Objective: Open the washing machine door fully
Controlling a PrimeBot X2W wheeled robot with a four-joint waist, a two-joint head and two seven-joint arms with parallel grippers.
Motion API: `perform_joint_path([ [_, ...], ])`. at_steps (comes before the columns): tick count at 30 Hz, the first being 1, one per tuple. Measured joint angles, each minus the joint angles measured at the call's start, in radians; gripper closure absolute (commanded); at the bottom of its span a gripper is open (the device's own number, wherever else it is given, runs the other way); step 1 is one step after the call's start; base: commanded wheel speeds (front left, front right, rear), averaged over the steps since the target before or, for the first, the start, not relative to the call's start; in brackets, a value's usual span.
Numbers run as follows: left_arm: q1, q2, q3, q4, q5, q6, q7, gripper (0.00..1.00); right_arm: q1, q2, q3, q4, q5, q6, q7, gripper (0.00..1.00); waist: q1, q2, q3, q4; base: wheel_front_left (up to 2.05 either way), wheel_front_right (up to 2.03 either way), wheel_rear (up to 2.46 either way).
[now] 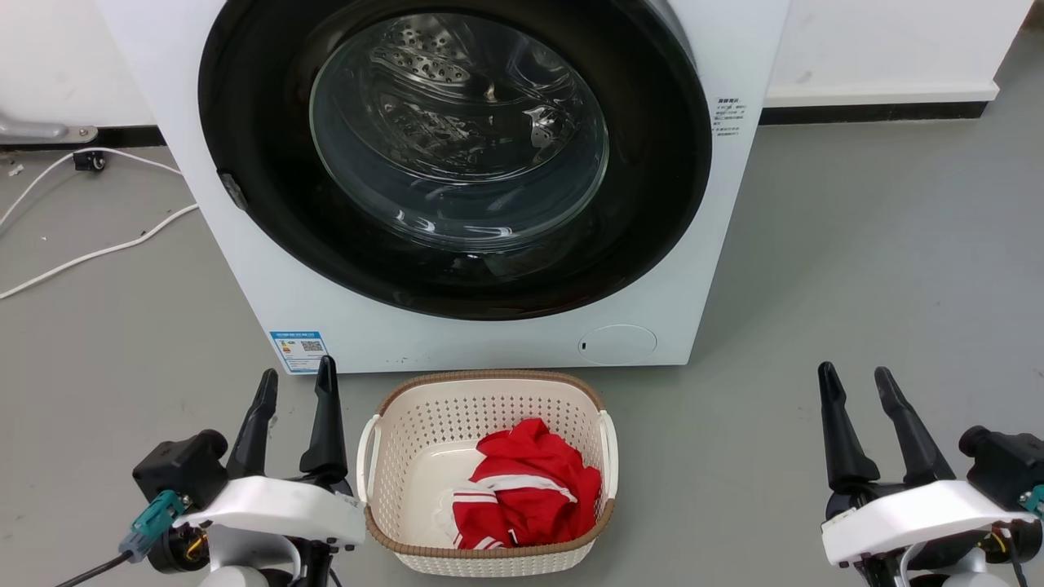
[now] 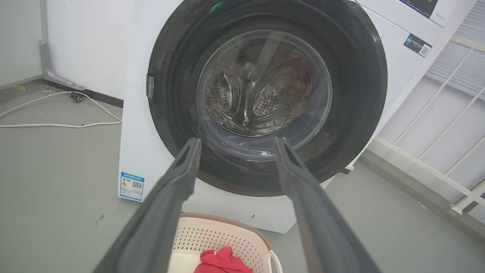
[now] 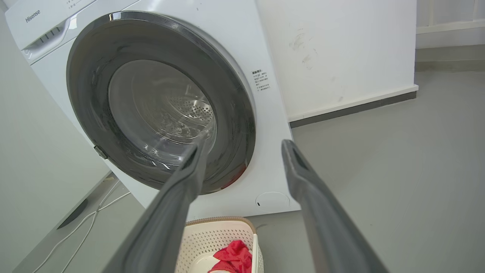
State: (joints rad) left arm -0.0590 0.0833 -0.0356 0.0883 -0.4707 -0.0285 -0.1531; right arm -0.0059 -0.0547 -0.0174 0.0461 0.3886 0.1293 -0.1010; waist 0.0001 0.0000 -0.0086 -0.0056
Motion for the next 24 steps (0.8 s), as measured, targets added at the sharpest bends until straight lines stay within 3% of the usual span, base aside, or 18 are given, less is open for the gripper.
perform_joint_path([
  [24, 0.012, 0.018, -0.031, -0.048, 0.222, 0.047, -0.053, 0.0, 0.01, 0.001, 0.004, -0.013, -0.185, 0.0, 0.005, 0.0, 0.0, 0.0, 0.001, 0.001, 0.0, 0.0, 0.0],
])
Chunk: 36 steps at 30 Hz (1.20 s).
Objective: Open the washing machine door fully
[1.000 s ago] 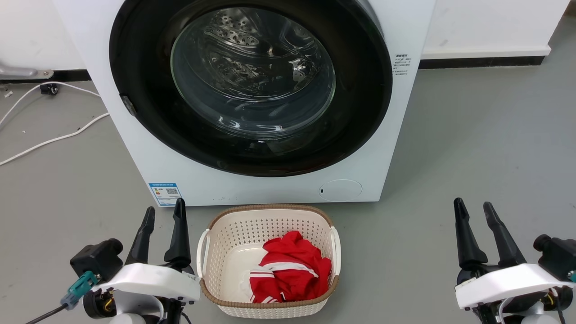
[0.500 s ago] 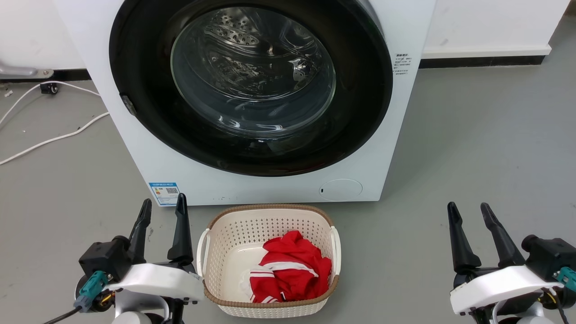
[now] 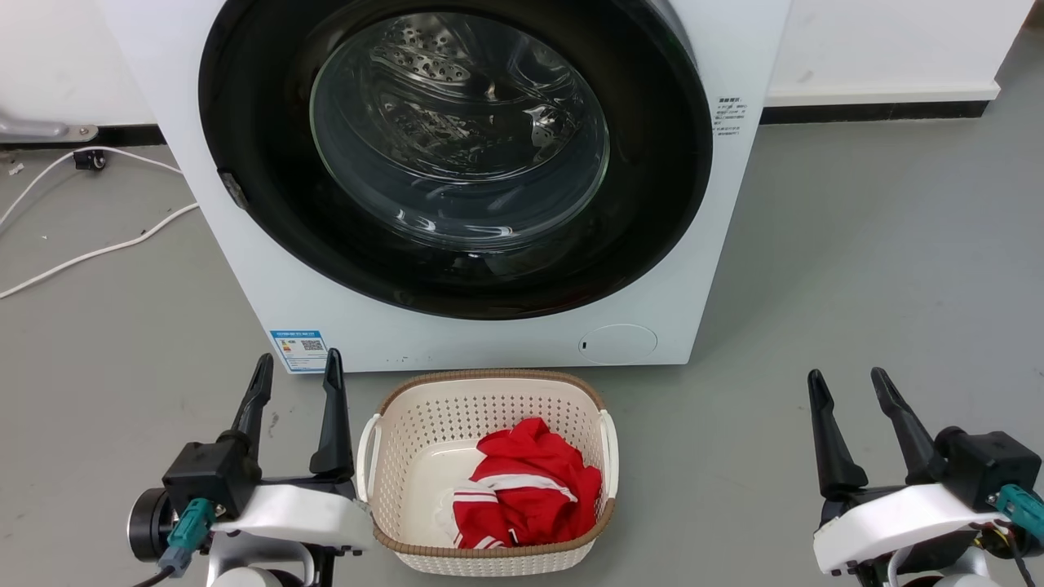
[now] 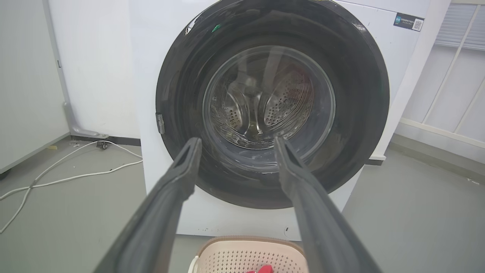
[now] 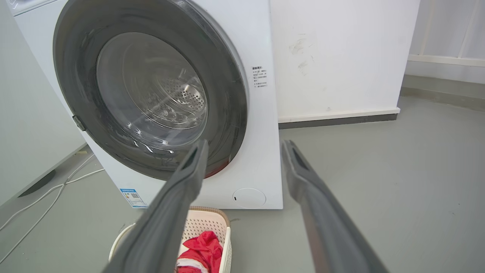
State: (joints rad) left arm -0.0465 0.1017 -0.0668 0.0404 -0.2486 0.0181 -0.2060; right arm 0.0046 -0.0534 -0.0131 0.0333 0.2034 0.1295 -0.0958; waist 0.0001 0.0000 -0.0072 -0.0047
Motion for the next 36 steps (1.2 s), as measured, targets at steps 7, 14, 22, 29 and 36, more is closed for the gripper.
perform_joint_path([
  [7, 0.003, 0.001, -0.011, -0.011, 0.056, 0.004, -0.015, 0.0, 0.001, 0.0, -0.002, -0.002, -0.05, 0.001, 0.0, 0.0, 0.0, 0.0, -0.002, 0.0, 0.0, 0.0, 0.0],
  [14, 0.007, 0.002, -0.017, -0.016, 0.105, 0.009, -0.027, 0.0, 0.005, 0.001, -0.004, -0.005, -0.088, 0.001, -0.002, 0.0, 0.0, 0.0, -0.002, 0.0, 0.0, 0.0, 0.0],
  [22, 0.011, -0.001, -0.019, -0.016, 0.156, 0.01, -0.041, 0.0, 0.006, 0.001, -0.007, -0.011, -0.134, 0.001, -0.011, 0.0, -0.0001, 0.0, -0.003, 0.001, 0.0, 0.0, 0.0],
  [29, 0.016, -0.008, -0.016, -0.012, 0.193, 0.01, -0.053, 0.0, 0.007, 0.001, -0.006, -0.014, -0.164, 0.001, -0.018, 0.0, 0.0, 0.0, -0.003, 0.001, 0.0, 0.0, 0.0],
  [36, 0.017, -0.016, -0.004, -0.005, 0.198, 0.007, -0.057, 0.0, 0.007, 0.001, -0.006, -0.01, -0.166, 0.001, -0.025, 0.0, -0.0001, 0.0, -0.002, 0.0, 0.0, 0.0, 0.0],
])
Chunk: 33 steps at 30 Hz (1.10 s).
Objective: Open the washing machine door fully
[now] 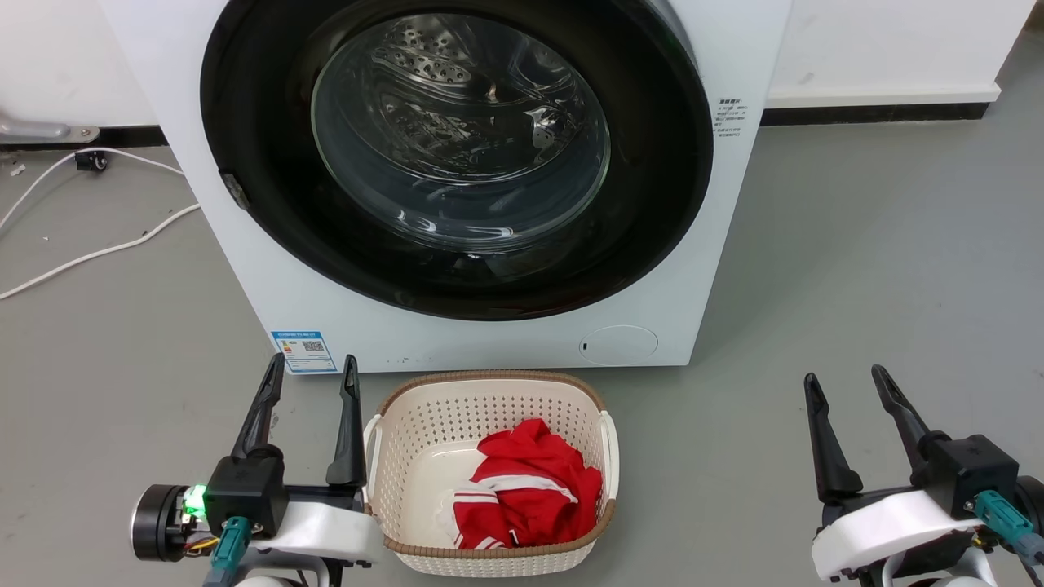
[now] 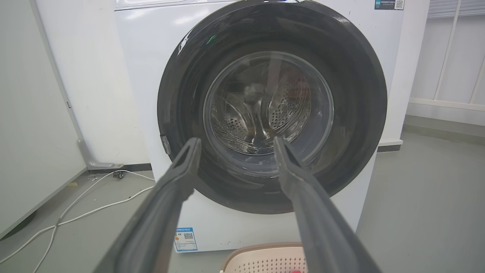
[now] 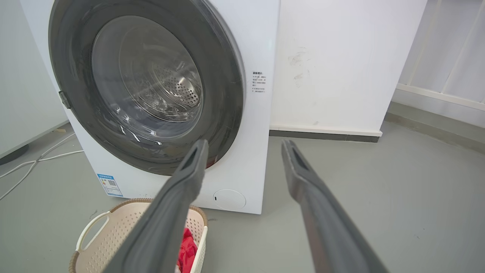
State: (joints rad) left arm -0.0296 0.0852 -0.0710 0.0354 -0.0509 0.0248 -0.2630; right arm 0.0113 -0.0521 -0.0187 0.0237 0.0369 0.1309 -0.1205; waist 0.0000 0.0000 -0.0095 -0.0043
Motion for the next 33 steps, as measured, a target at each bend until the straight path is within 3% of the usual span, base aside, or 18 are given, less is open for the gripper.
perform_joint_path([
  [10, 0.003, -0.008, 0.012, 0.004, -0.002, -0.007, 0.0, 0.0, 0.0, 0.0, 0.0, 0.008, 0.012, 0.0, -0.003, 0.0, 0.0, 0.0, 0.0, 0.001, 0.0, 0.0, 0.0],
  [11, 0.003, -0.009, 0.013, 0.004, -0.002, -0.008, 0.0, 0.0, 0.0, 0.0, 0.0, 0.009, 0.018, 0.0, -0.003, 0.11, 0.0, 0.0, 0.001, 0.001, 0.0, 0.0, 0.0],
  [12, 0.004, -0.009, 0.013, 0.004, -0.001, -0.009, 0.0, 0.0, 0.0, 0.0, 0.0, 0.009, 0.022, 0.0, -0.003, 0.86, 0.0, 0.0, 0.001, 0.001, 0.0, 0.0, 0.0],
  [13, 0.004, -0.01, 0.014, 0.004, 0.0, -0.01, 0.0, 0.0, 0.0, 0.0, 0.003, 0.01, 0.027, 0.0, -0.003, 1.0, 0.0001, 0.0, 0.001, 0.001, 0.0, 0.0, 0.0],
  [19, 0.004, -0.015, 0.019, 0.004, 0.002, -0.015, 0.0, 0.0, 0.0, 0.0, 0.01, 0.013, 0.083, 0.0, -0.02, 1.0, 0.0, 0.0, 0.002, 0.001, 0.0, 0.0, 0.0],
  [21, 0.005, -0.016, 0.021, 0.004, 0.003, -0.016, 0.0, 0.0, -0.002, 0.0, 0.009, 0.014, 0.192, 0.0, -0.044, 1.0, 0.0, 0.0, 0.002, 0.001, 0.0, 0.0, 0.0],
  [27, 0.005, -0.02, 0.028, 0.004, 0.002, -0.016, 0.0, 0.0, -0.037, 0.001, 0.042, 0.052, 0.932, 0.0, -0.121, 1.0, 0.0, 0.0, 0.003, -0.003, 0.0, 0.0, 0.0],
  [30, 0.005, -0.022, 0.031, 0.003, 0.002, -0.016, 0.0, 0.0, -0.073, 0.001, 0.04, 0.068, 1.241, 0.0, -0.134, 1.0, 0.0, 0.0, 0.007, -0.003, 0.0, 0.0, 0.0],
  [33, 0.005, -0.024, 0.035, 0.002, 0.002, -0.016, 0.0, 0.0, -0.127, 0.002, 0.011, 0.079, 1.375, 0.0, -0.138, 1.0, 0.0, 0.0, 0.016, -0.003, 0.0, 0.0, 0.0],
])
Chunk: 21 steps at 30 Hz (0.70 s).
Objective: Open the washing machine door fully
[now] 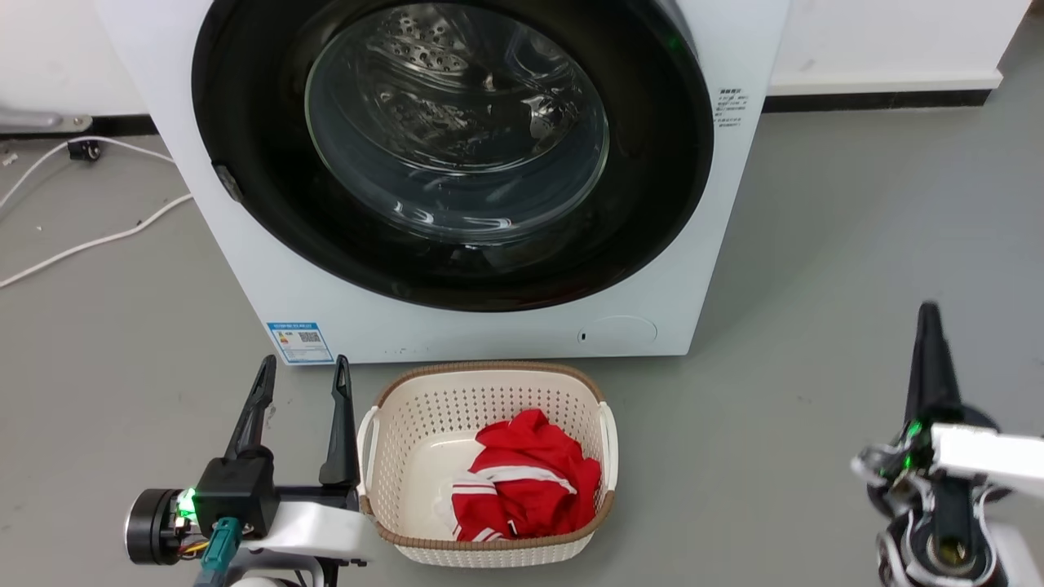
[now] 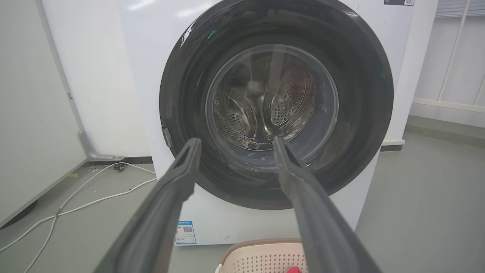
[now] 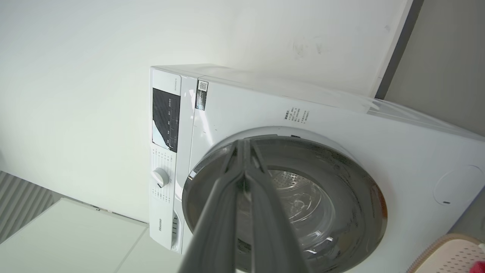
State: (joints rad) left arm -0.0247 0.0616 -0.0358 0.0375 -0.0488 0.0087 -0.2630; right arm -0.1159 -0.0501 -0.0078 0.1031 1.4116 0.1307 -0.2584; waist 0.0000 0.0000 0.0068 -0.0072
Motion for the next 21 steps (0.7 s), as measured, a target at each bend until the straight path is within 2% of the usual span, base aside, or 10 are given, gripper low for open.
perform_joint_path([
  [4, -0.016, -0.002, 0.005, -0.008, -0.001, 0.0, 0.0, 0.0, -0.114, -0.004, -0.055, 0.039, 0.087, 0.0, 0.02, 1.0, 0.0, 0.0, 0.027, 0.004, 0.0, 0.0, 0.0],
  [6, -0.029, -0.002, 0.008, -0.012, -0.001, -0.001, 0.0, 0.0, -0.175, -0.039, -0.074, 0.068, 0.069, 0.0, 0.028, 1.0, 0.0001, 0.0, 0.042, 0.009, 0.0, 0.0, 0.0],
  [15, -0.096, -0.005, 0.018, -0.043, 0.0, -0.01, 0.0, 0.0, -0.482, -0.116, -0.11, 0.204, 0.076, 0.0, 0.107, 1.0, 0.0001, 0.0, 0.143, 0.032, 0.0, 0.0, 0.0],
  [21, -0.138, -0.006, 0.017, -0.056, 0.002, -0.018, 0.0, 0.0, -0.749, -0.185, -0.078, 0.399, 0.04, 0.0, 0.222, 1.0, 0.0001, 0.0, 0.222, 0.04, 0.0, 0.0, 0.0],
])
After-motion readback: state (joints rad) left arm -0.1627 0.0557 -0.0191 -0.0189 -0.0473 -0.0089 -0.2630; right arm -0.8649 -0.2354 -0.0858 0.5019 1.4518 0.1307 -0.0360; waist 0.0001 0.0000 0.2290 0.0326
